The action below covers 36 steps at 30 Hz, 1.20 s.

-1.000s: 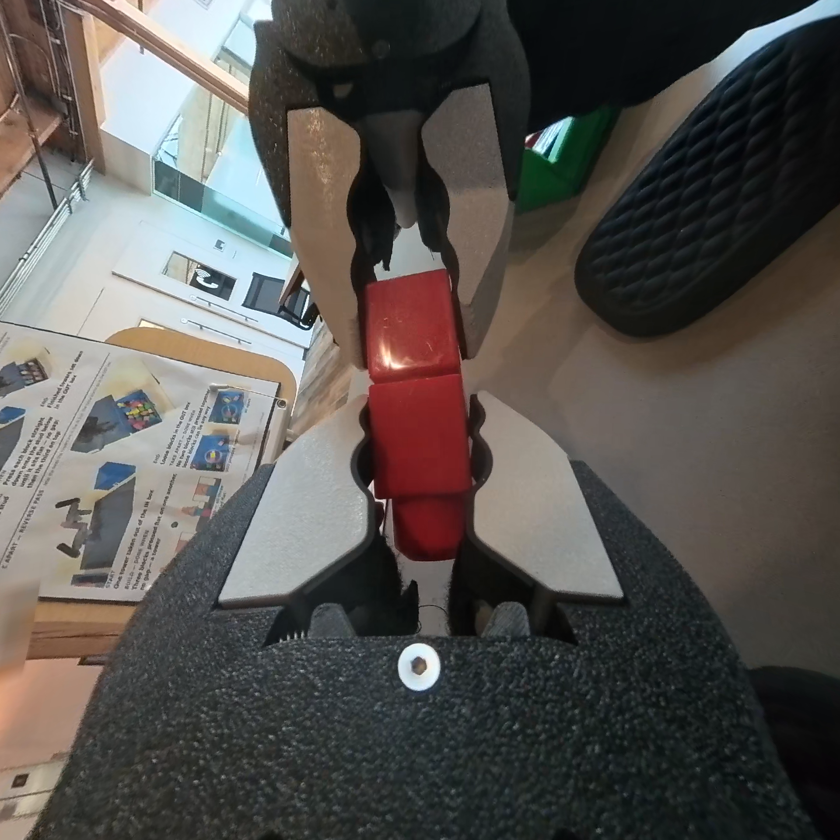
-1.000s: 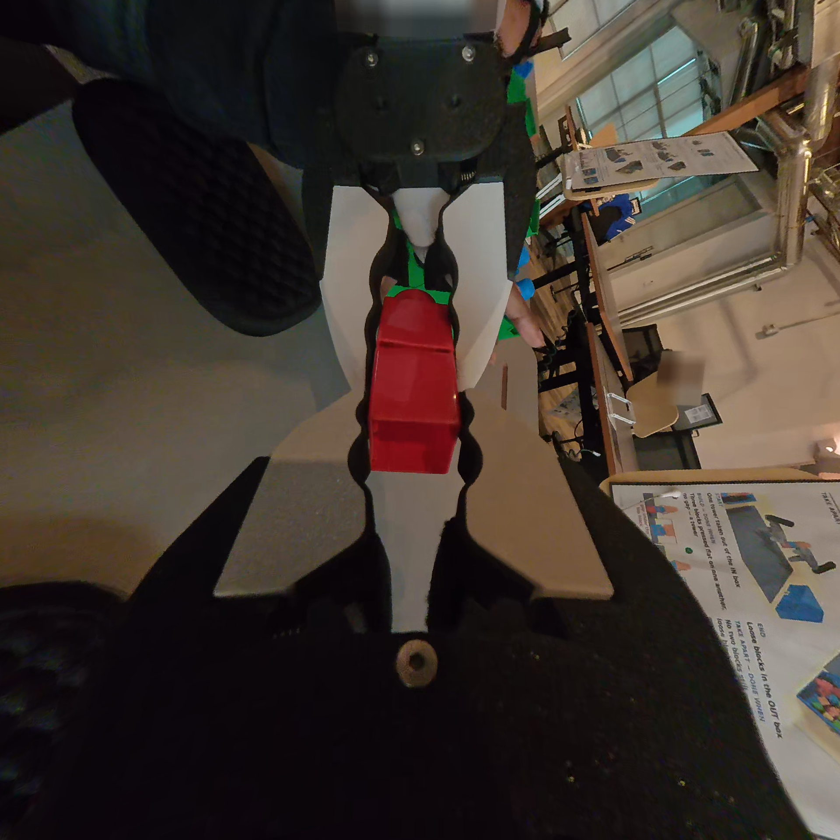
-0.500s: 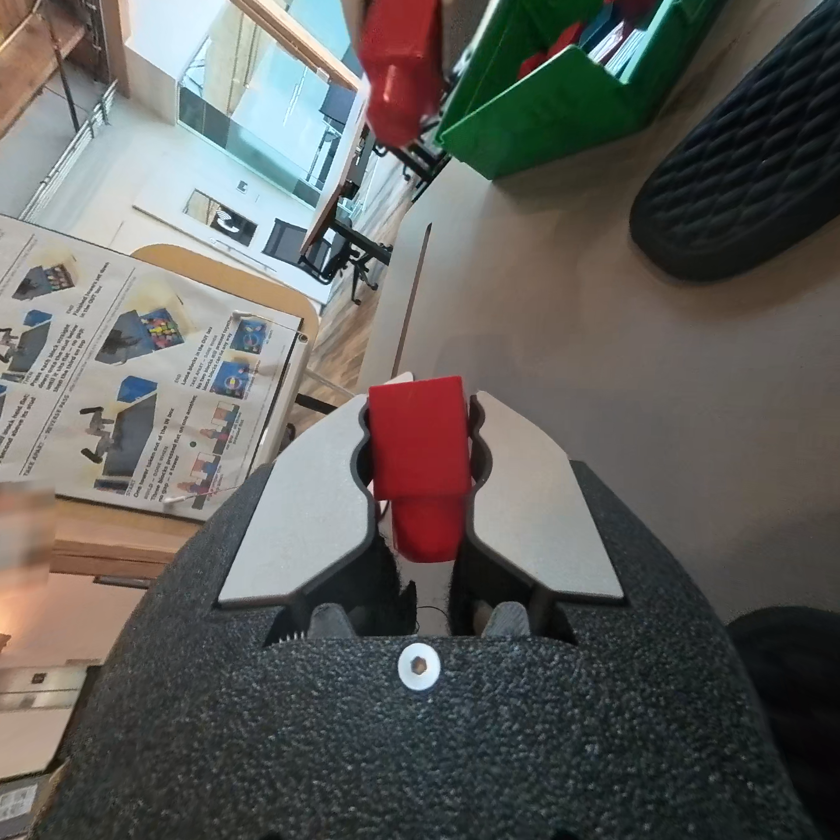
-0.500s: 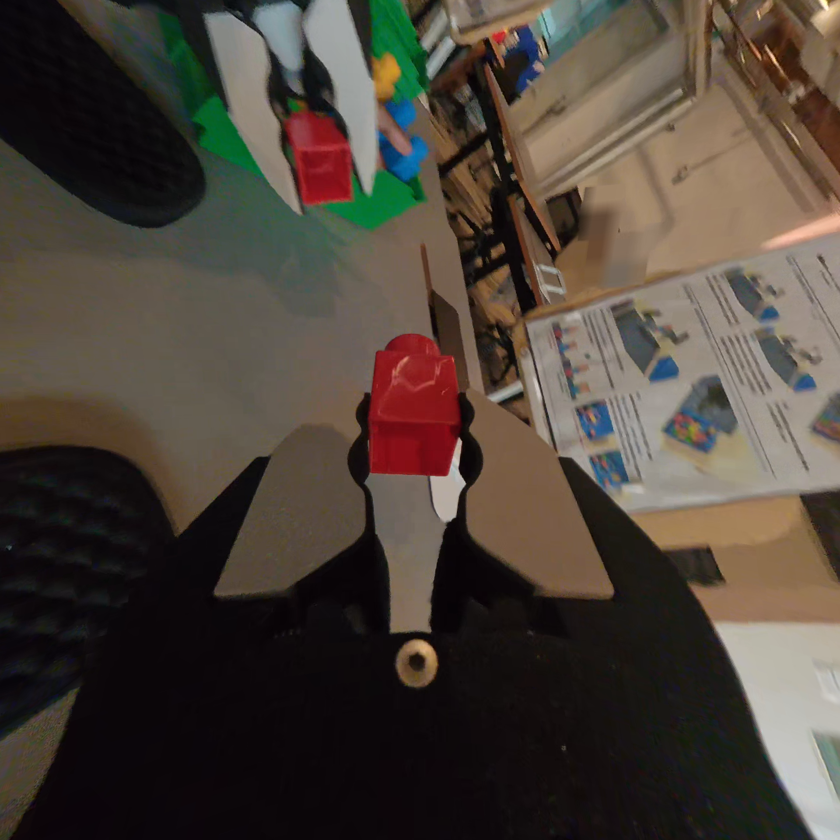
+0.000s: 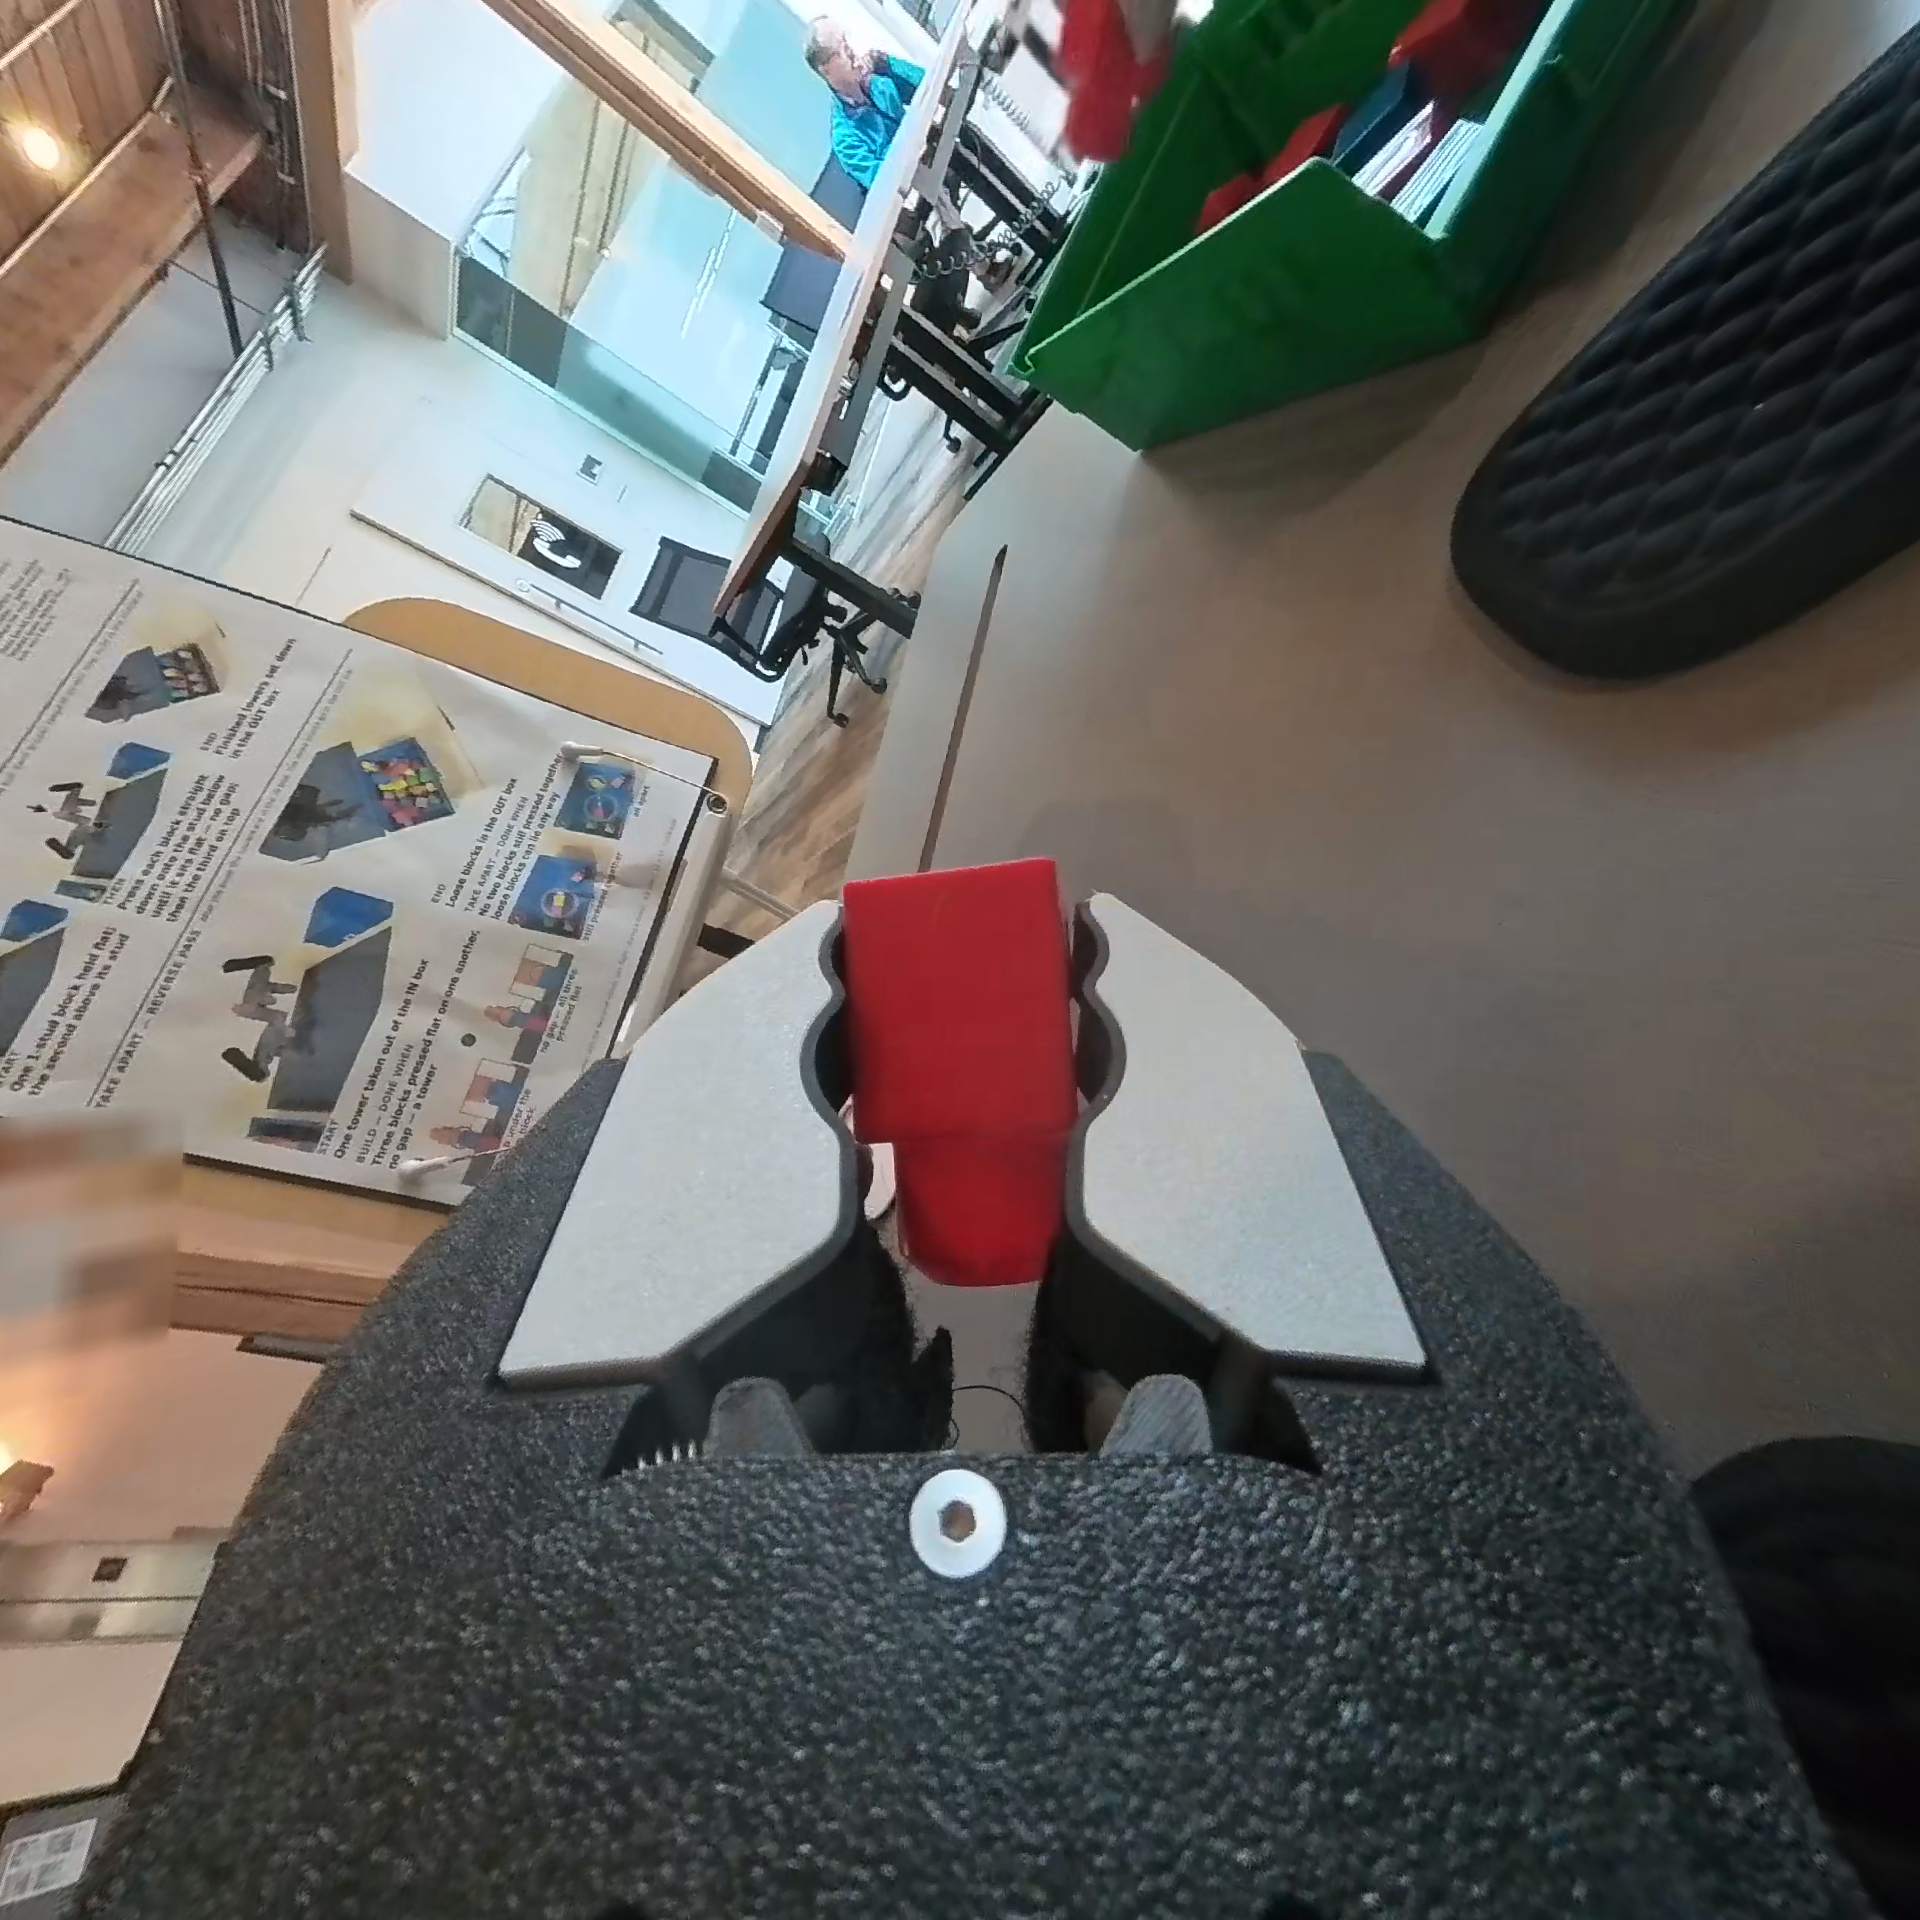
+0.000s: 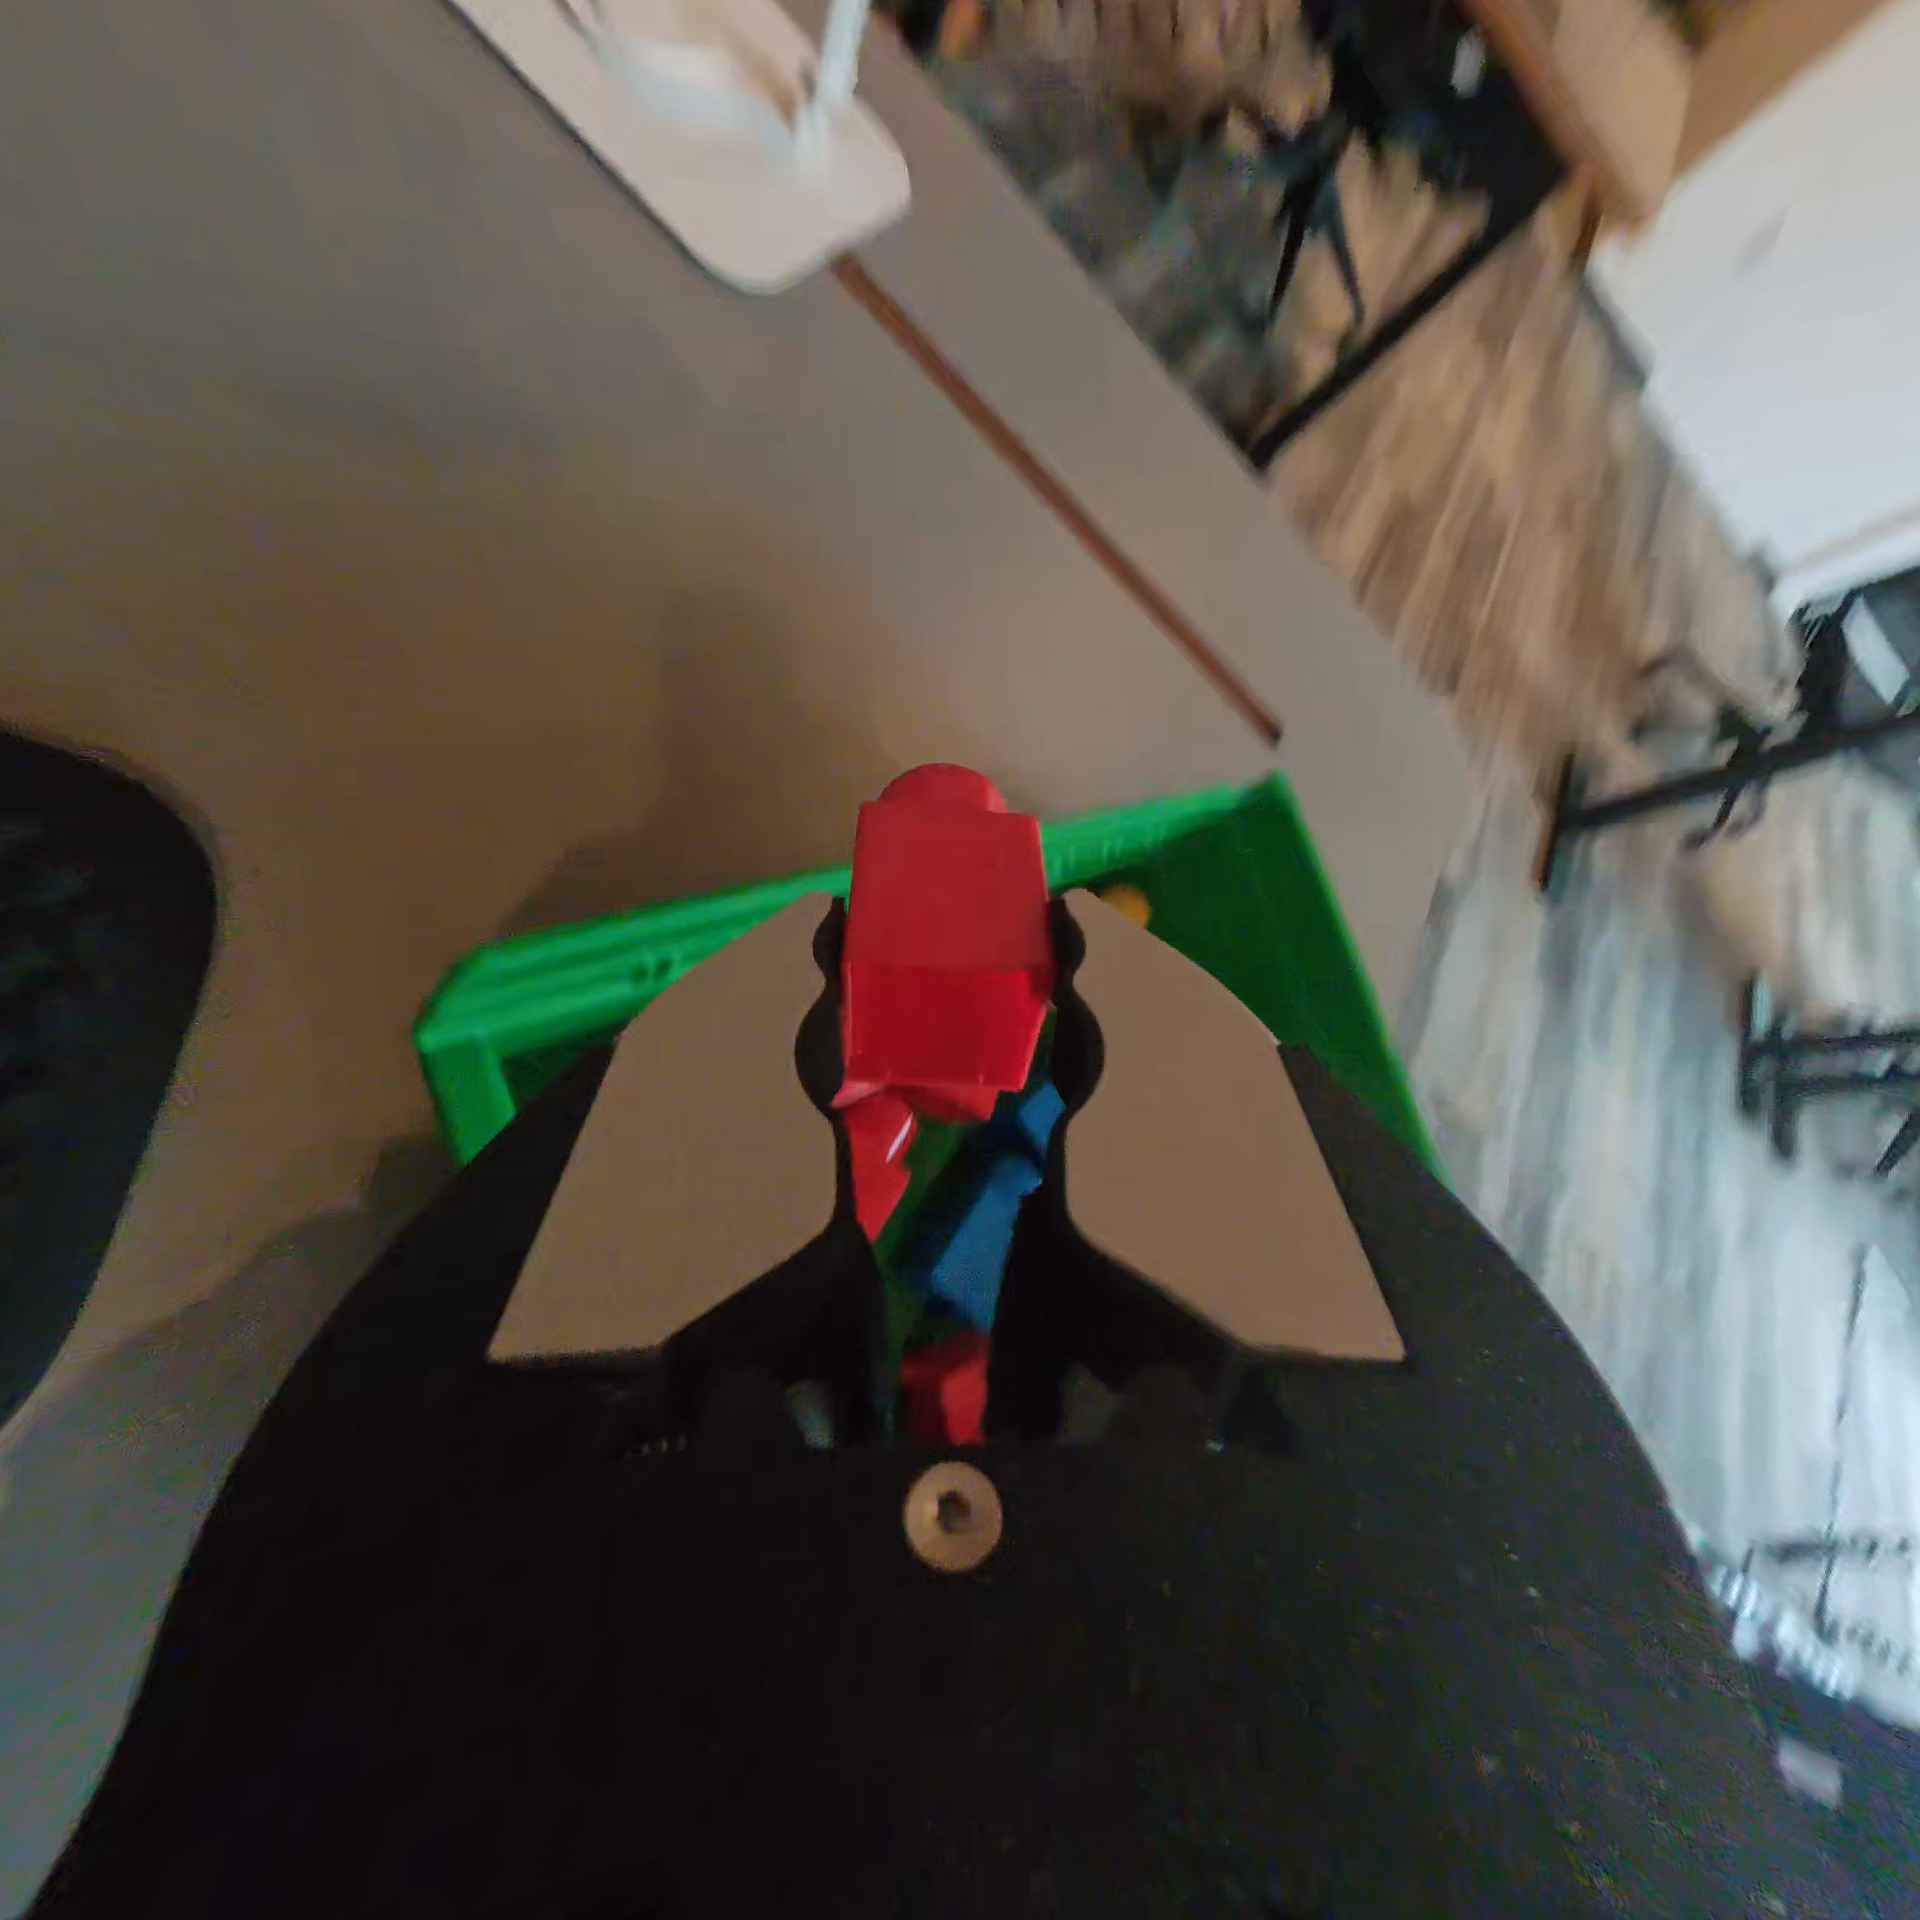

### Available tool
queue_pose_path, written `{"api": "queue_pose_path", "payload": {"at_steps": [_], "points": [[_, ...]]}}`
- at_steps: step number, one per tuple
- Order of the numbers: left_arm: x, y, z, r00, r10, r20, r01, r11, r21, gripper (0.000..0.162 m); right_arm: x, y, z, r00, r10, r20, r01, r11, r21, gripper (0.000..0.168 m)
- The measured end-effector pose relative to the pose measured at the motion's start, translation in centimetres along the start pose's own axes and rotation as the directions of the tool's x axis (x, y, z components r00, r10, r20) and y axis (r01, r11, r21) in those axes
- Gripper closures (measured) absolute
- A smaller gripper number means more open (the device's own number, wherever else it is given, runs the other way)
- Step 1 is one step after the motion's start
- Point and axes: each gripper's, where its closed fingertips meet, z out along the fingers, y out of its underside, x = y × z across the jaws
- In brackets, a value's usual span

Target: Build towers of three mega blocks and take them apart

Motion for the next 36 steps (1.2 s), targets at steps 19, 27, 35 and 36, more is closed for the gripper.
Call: {"api": "queue_pose_path", "payload": {"at_steps": [19,27,35,36], "points": [[-0.1,0.3,0.2,1.0,0.014,0.012,-0.014,1.0,-0.013,0.123,-5.5,13.5,0.0,0.953,0.186,0.237,-0.066,0.896,-0.439,0.131],[0.0,0.4,0.3,1.0,0.019,0.01,-0.019,1.0,-0.019,0.123,-6.0,15.2,0.7,0.949,0.195,0.248,-0.057,0.879,-0.474,0.131],[0.1,0.5,0.4,1.0,0.02,0.006,-0.02,1.0,-0.023,0.123,-5.8,15.6,1.2,0.959,0.154,0.237,-0.02,0.873,-0.487,0.131],[0.1,0.5,0.4,1.0,0.021,0.005,-0.021,1.0,-0.024,0.123,-5.7,15.7,1.3,0.961,0.154,0.23,-0.022,0.87,-0.492,0.131]]}}
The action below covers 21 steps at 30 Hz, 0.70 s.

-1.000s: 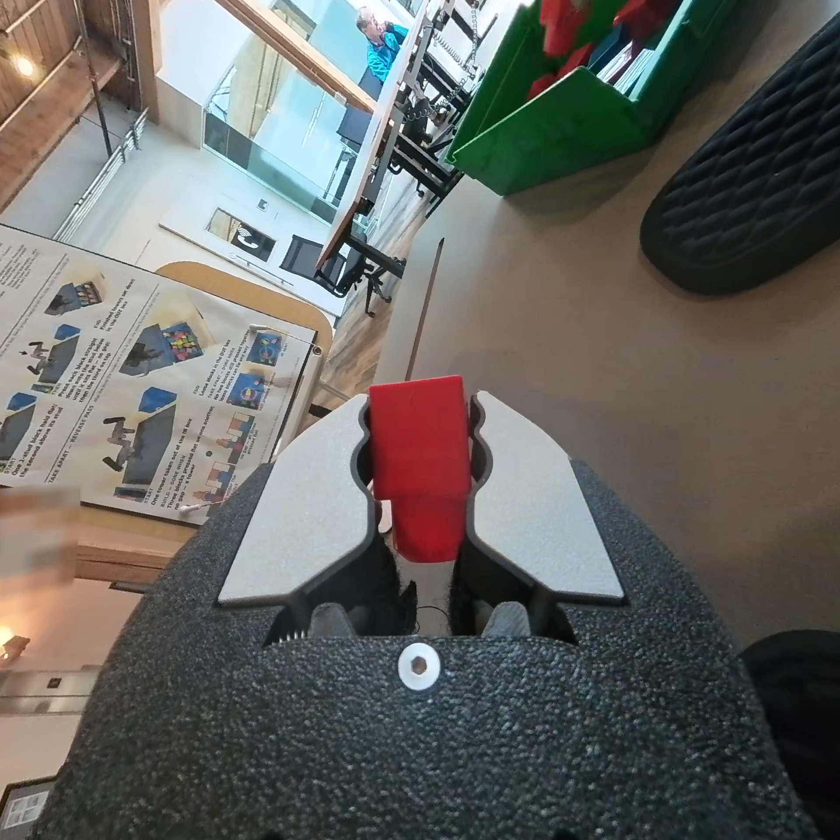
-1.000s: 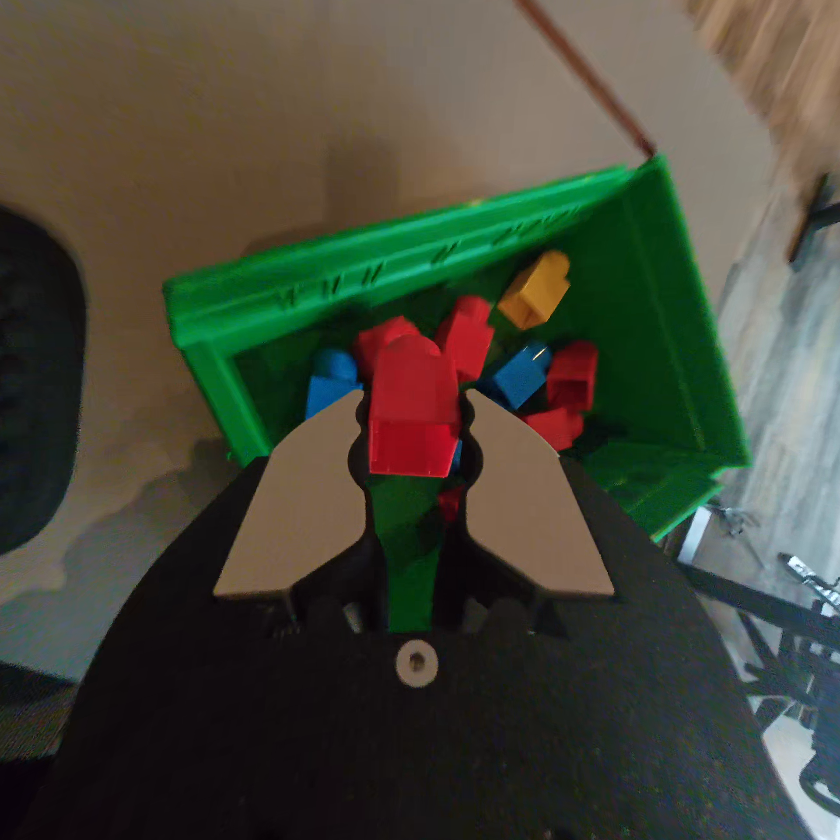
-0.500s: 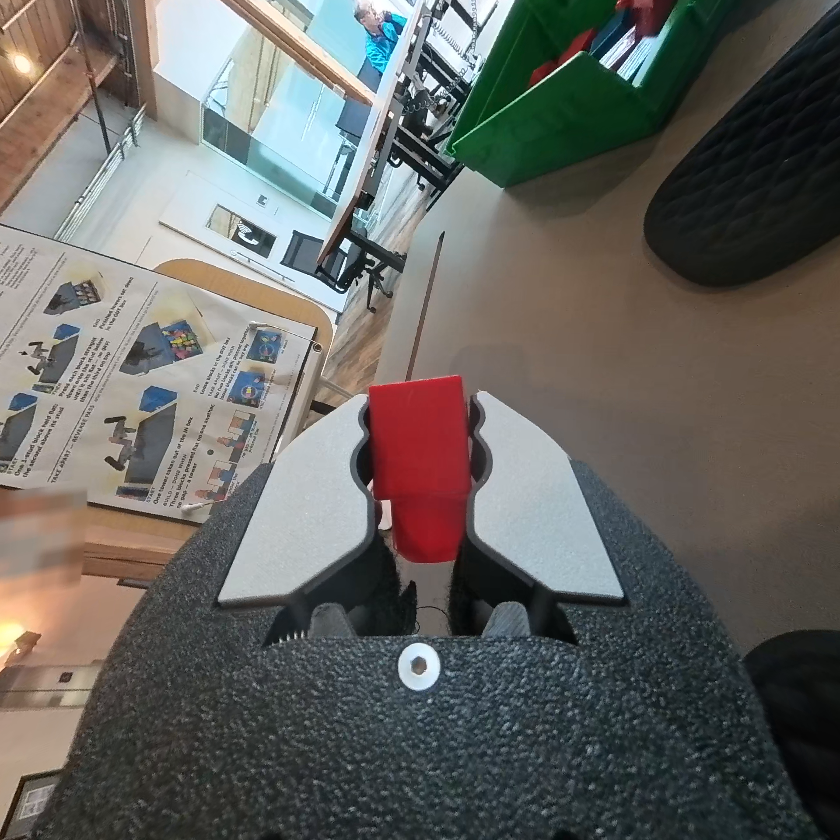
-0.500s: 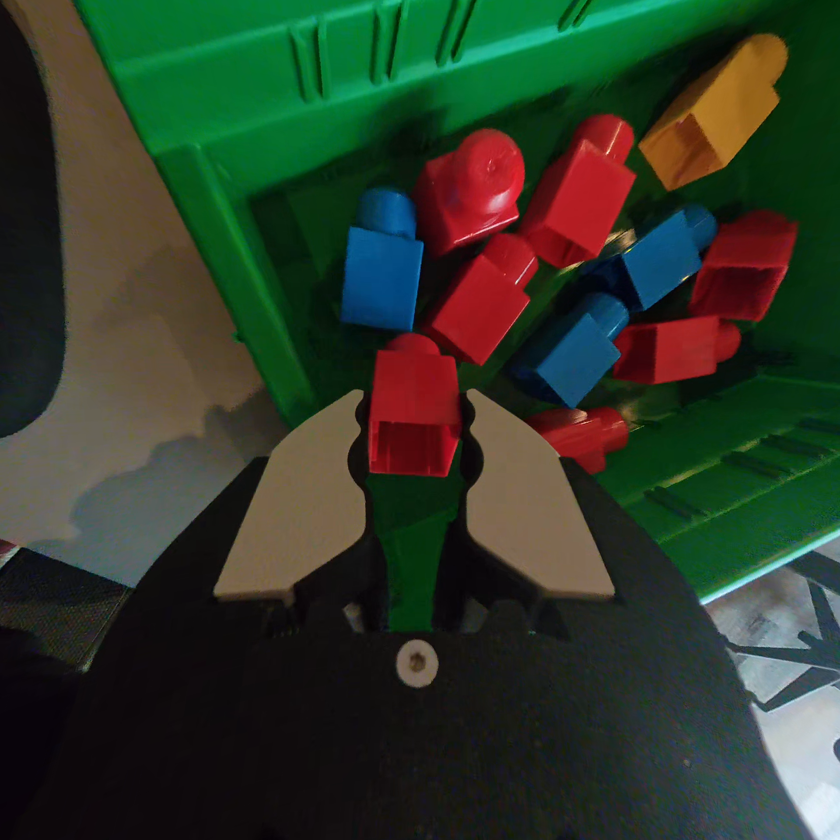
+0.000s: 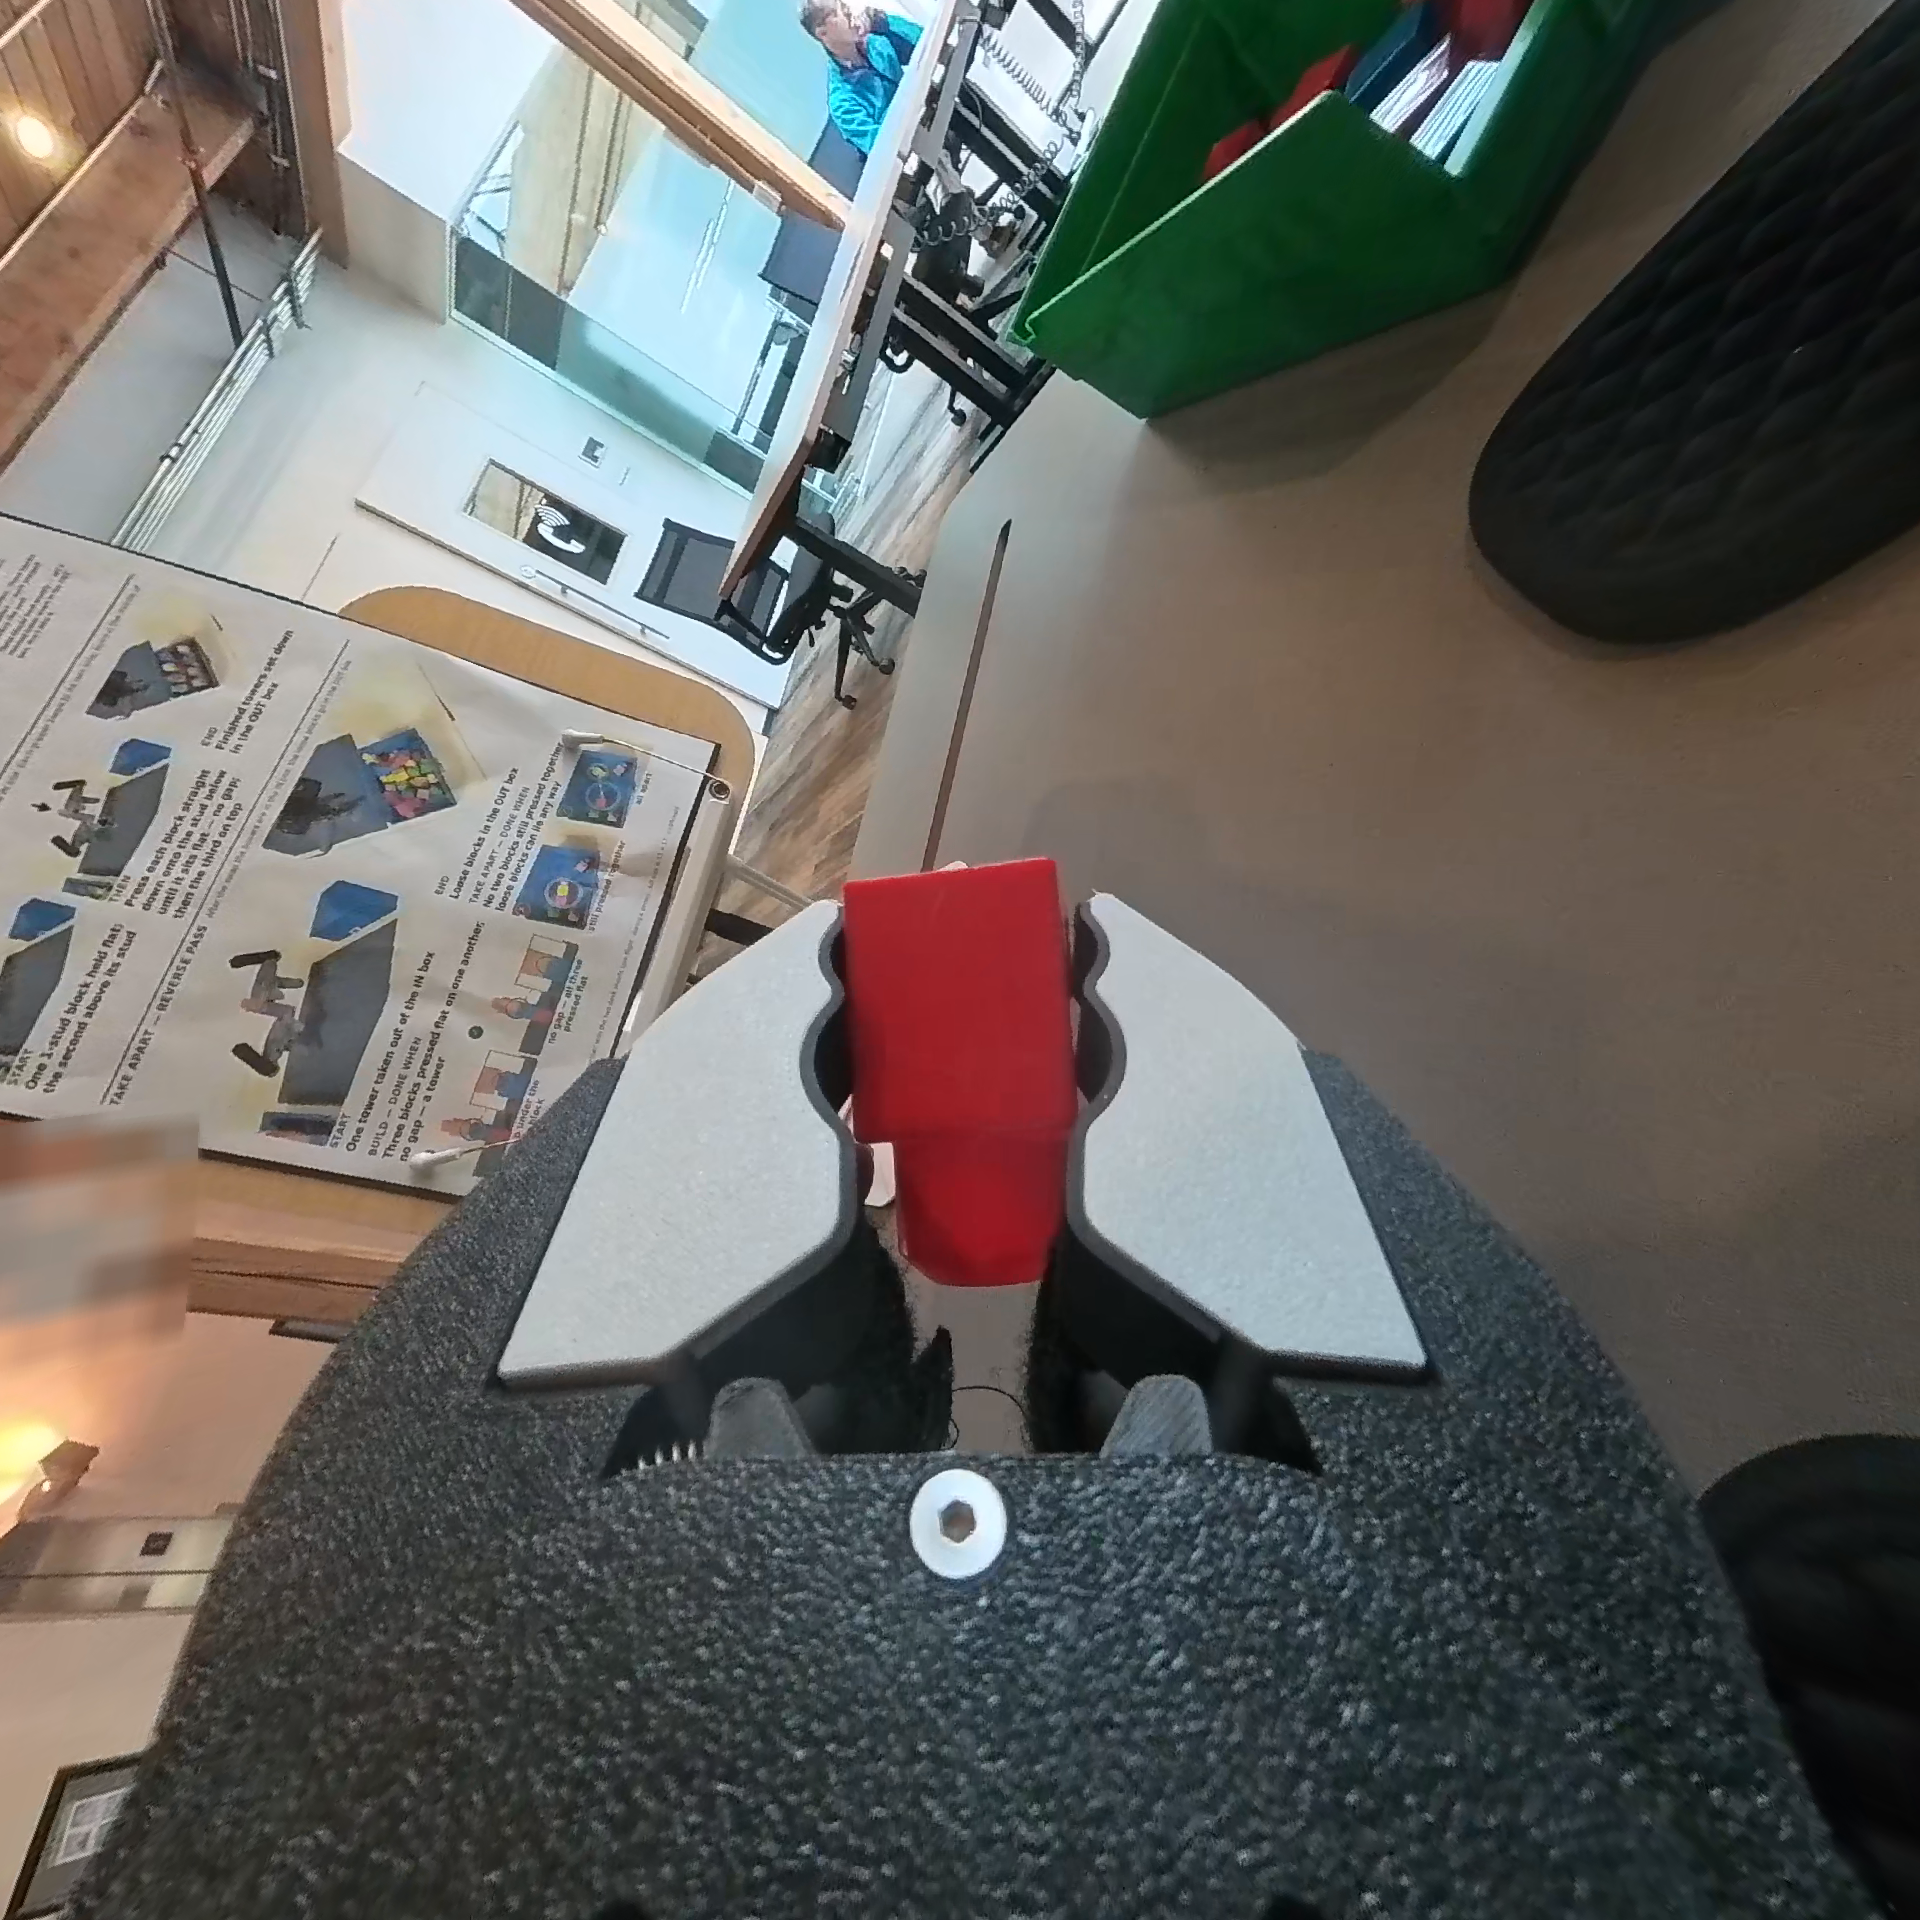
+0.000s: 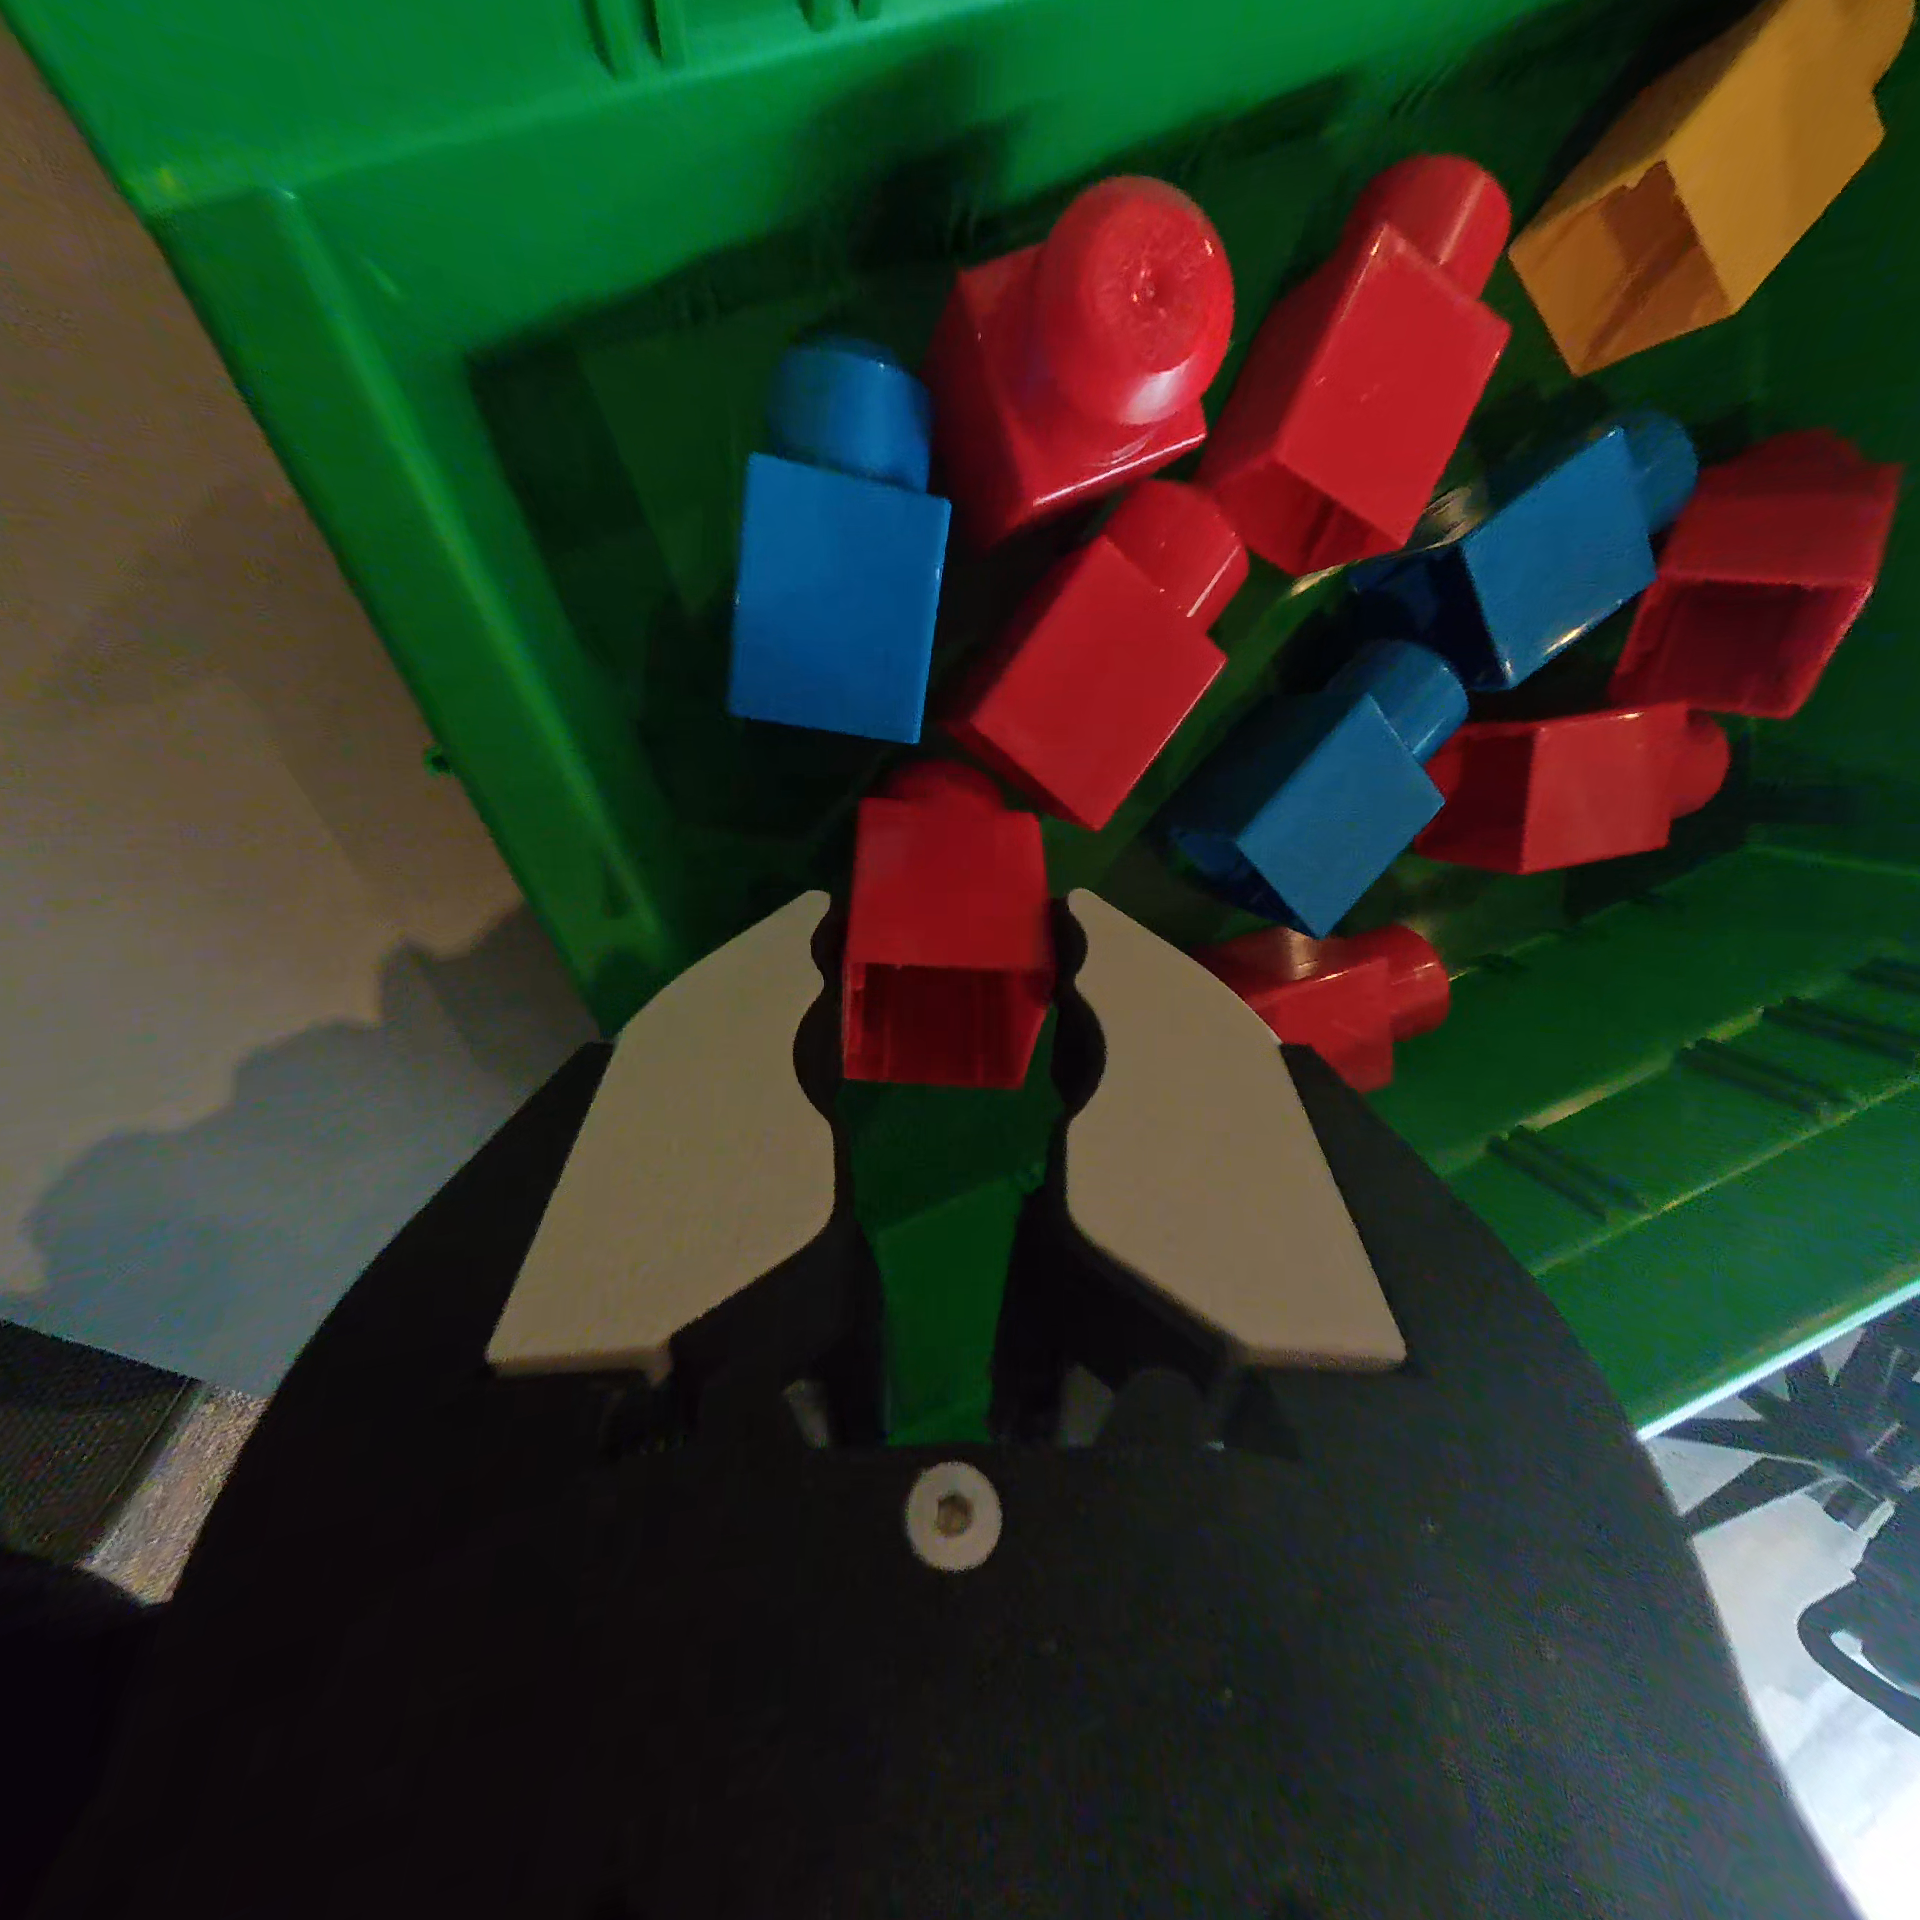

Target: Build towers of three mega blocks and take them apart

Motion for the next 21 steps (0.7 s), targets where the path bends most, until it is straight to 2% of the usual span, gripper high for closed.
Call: {"api": "queue_pose_path", "payload": {"at_steps": [9,13,17,21], "points": [[0.0,0.1,0.0,1.0,0.001,0.0,-0.001,1.0,-0.002,0.123,0.1,0.7,0.1,0.999,0.033,-0.004,-0.033,0.997,-0.068,0.127],[0.0,0.1,0.0,1.0,-0.002,-0.001,0.002,1.0,-0.002,0.123,0.4,0.5,-0.6,0.999,0.032,-0.035,-0.035,0.997,-0.067,0.118],[0.1,0.0,0.0,1.0,-0.008,-0.004,0.008,1.0,0.005,0.123,0.9,-2.4,-3.1,0.988,-0.001,-0.157,0.011,0.998,0.062,0.109],[0.2,-0.3,0.0,1.0,-0.021,-0.011,0.021,1.0,0.019,0.123,-0.2,-7.6,-7.1,0.948,-0.094,-0.305,0.171,0.957,0.236,0.103]]}}
